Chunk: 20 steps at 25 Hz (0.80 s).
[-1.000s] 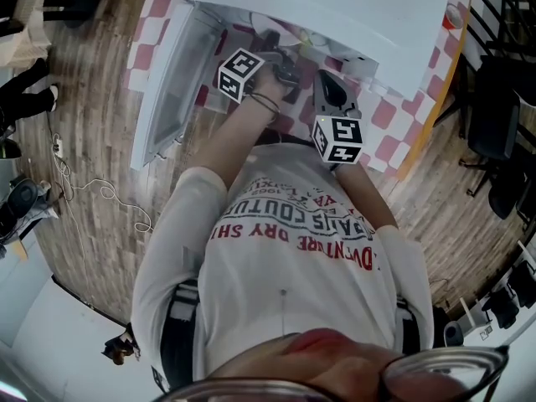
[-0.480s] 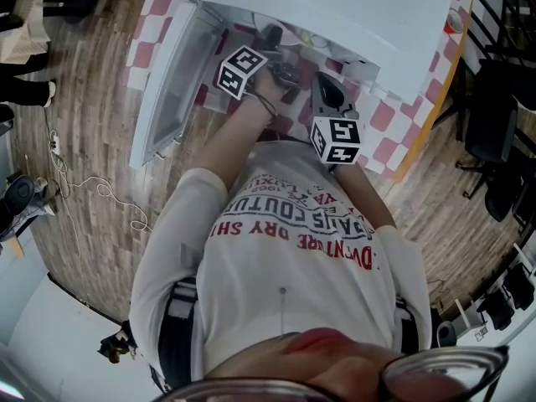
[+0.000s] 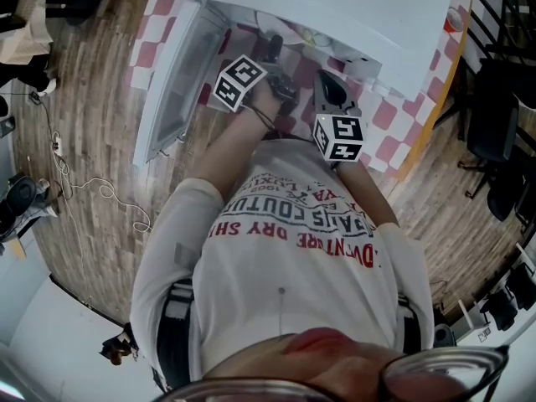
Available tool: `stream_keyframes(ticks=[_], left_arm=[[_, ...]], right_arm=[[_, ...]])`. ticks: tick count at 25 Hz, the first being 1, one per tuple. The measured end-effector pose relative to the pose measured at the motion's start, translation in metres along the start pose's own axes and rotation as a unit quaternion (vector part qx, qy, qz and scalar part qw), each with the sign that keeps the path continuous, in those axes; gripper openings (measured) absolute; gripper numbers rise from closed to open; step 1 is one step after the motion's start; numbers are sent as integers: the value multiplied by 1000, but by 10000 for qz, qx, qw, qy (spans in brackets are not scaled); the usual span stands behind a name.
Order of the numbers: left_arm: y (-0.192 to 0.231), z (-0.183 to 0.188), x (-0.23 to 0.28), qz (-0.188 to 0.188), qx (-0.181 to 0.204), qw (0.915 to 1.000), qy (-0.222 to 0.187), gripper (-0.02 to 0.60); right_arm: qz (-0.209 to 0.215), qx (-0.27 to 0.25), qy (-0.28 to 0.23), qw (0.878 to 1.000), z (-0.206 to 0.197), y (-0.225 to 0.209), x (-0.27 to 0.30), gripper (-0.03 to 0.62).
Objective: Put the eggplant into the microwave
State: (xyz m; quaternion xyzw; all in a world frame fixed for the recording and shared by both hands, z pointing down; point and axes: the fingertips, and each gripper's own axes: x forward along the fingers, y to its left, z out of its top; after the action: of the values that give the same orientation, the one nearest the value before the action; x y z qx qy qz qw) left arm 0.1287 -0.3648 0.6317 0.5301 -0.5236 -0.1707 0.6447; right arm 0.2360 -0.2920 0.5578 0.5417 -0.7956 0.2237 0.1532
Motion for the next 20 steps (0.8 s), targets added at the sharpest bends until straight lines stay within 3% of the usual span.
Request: stream_keyframes(ticks=[4,7,10,17,19,20], left_arm=[[1,-2,-18,89,750,9971,120,70],[-1,-1,-30,59,1099,9936,252,40],[-11,0,-43,-83,1858,9820,330,29],[-37,5,-72,-672,3363,9386,387,26],[-47,6,-82,-852,3958,9138,327,26],[-54,6,-86,-956,4320,8964,270,26]], right_arm=[[-74,5,-54,10000,3,0,-3,26],[-113,-11,-126,9999,7,5,-4,26],[-172,-8,-197,9997,9,11,-7,26],[-474,-7,-484,9977,21,23,-18,26],[-602,8,-603,9964,24,26,-22,26],[-665,9,-668,9955,26,27,-24,26]])
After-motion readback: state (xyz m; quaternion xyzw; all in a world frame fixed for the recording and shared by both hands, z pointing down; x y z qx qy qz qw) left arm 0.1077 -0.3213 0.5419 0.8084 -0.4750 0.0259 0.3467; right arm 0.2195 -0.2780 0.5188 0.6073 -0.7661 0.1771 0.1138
